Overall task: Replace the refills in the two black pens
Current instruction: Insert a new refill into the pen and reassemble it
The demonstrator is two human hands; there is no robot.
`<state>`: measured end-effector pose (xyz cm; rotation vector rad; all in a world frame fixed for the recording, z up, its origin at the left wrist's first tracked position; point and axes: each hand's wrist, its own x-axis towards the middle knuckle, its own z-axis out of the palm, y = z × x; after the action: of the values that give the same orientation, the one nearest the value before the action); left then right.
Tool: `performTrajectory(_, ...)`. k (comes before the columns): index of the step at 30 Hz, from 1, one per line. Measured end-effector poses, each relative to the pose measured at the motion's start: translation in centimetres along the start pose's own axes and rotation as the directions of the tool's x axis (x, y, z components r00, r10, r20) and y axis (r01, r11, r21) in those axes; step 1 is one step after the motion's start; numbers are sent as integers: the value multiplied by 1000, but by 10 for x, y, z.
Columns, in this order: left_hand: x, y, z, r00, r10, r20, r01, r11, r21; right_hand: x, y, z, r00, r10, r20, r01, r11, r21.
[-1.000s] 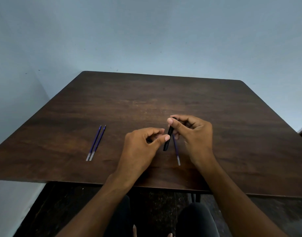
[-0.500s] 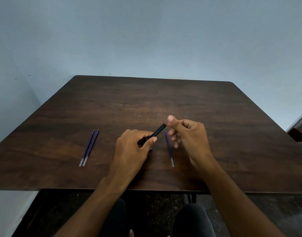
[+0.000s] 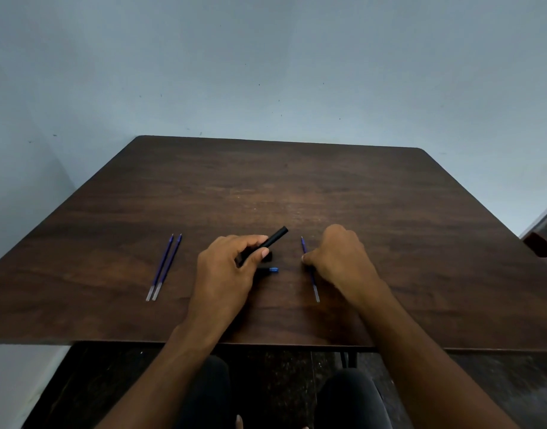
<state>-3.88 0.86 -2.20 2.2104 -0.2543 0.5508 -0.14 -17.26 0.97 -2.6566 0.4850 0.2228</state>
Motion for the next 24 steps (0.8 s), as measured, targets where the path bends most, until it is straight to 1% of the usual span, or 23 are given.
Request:
performTrajectory(4,3,-2,1,1000,-7,23,8,999,-31,1,-6,-3,998,-18,54,19,1000,-2)
performTrajectory(8,9,-3,-2,995,43,85,-45,999,26,0,-7,-10,994,1,105,-3,1000,24)
performTrajectory(11,11,-6,-4,996,42,77,-45,998,32,1,-5,-14,990,19,136,-26,998,55)
performTrajectory(13,10,-9,-4,998,45,48,-46,999,23,2,-5,-14,986,28,162,-35,999,38)
performTrajectory(15,9,-11,-3,999,39,32,-39,999,21,1,-7,-11,988,17,154,-18,1000,8)
performTrajectory(19,10,-13,-1,999,-3,41,3,1000,11,3,-10,-3,996,-59,66,64,995,-71)
performTrajectory(20,10,-13,-1,999,-9,39,9,1000,7,4,-9,-2,997,-47,64,51,997,-57)
performTrajectory(22,9,-15,-1,999,-19,33,19,1000,-8,8,-6,-5,997,7,78,-10,999,42)
performTrajectory(23,9,-15,-2,999,-29,35,30,999,-16,9,-3,-6,996,28,80,-38,991,129)
performTrajectory(24,9,-15,-2,998,-42,40,43,999,-24,10,1,-6,996,32,80,-52,966,254)
